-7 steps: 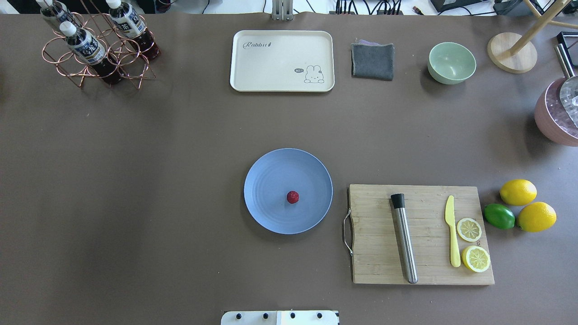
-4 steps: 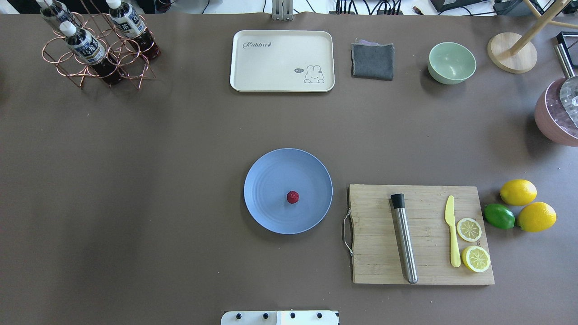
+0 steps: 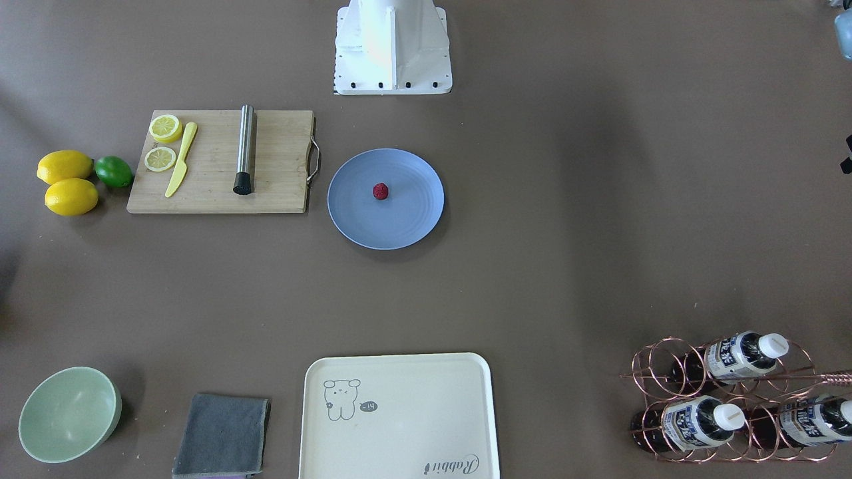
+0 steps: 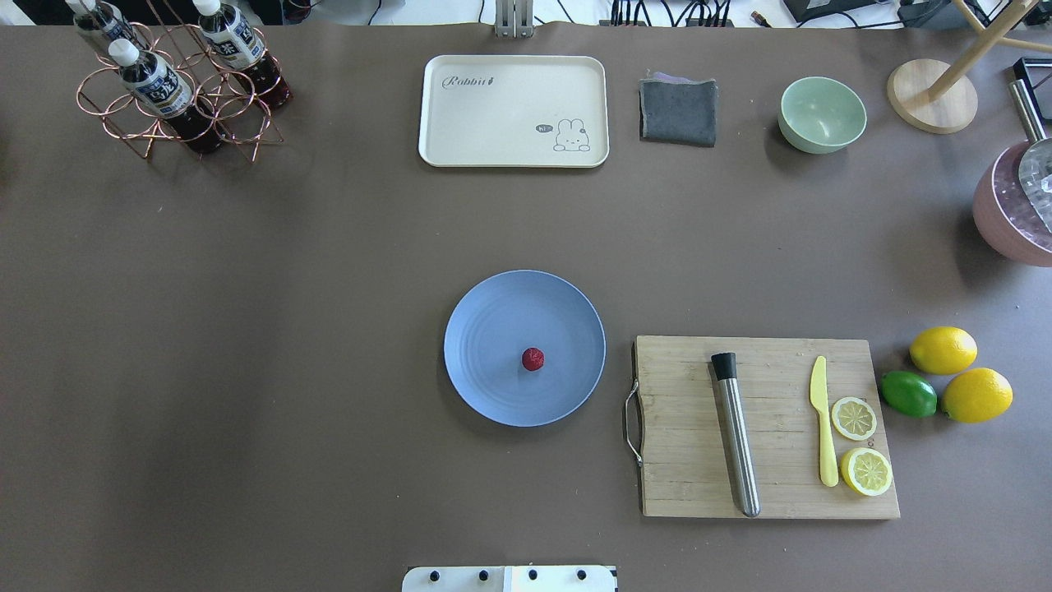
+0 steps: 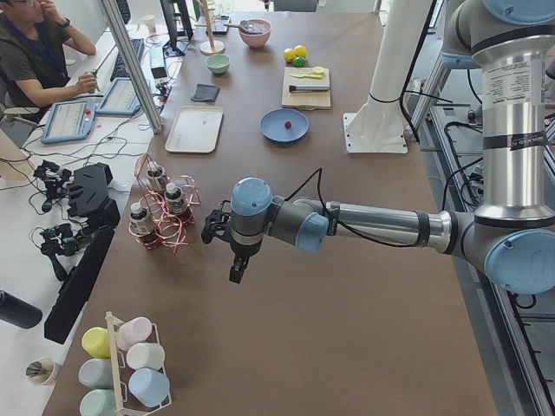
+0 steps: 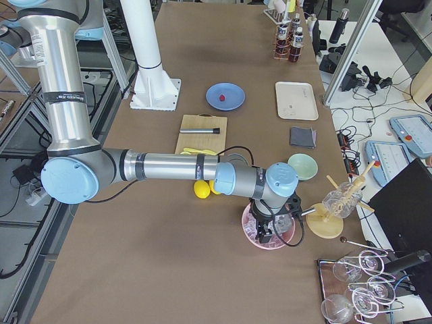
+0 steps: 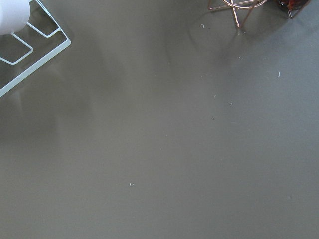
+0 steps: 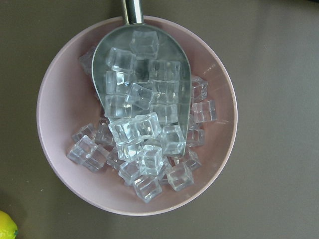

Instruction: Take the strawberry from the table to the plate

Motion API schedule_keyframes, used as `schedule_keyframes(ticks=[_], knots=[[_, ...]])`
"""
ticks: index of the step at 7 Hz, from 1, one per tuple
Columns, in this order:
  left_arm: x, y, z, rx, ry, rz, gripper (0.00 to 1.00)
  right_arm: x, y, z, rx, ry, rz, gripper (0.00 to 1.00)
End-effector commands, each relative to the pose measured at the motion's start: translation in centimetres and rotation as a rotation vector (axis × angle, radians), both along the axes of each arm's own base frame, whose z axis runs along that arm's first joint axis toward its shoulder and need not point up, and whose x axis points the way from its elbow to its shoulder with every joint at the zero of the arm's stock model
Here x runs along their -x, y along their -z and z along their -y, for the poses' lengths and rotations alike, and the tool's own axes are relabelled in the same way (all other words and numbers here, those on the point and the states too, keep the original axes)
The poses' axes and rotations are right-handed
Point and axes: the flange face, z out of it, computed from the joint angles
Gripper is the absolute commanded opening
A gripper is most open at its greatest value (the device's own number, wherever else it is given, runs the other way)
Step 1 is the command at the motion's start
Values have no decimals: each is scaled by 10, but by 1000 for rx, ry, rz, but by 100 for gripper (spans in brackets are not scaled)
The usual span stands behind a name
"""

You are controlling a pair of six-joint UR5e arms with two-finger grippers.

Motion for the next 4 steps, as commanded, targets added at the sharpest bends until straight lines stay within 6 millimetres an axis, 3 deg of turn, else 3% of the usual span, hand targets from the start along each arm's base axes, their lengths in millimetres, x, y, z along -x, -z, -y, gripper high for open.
schedule_keyframes(ticks=[1,4], knots=[[0,0,0,0,1,2,98,0,-1,-1,2,0,0,100],[0,-3,0,3,0,4,98,0,-1,-1,3,-1,-2,100]])
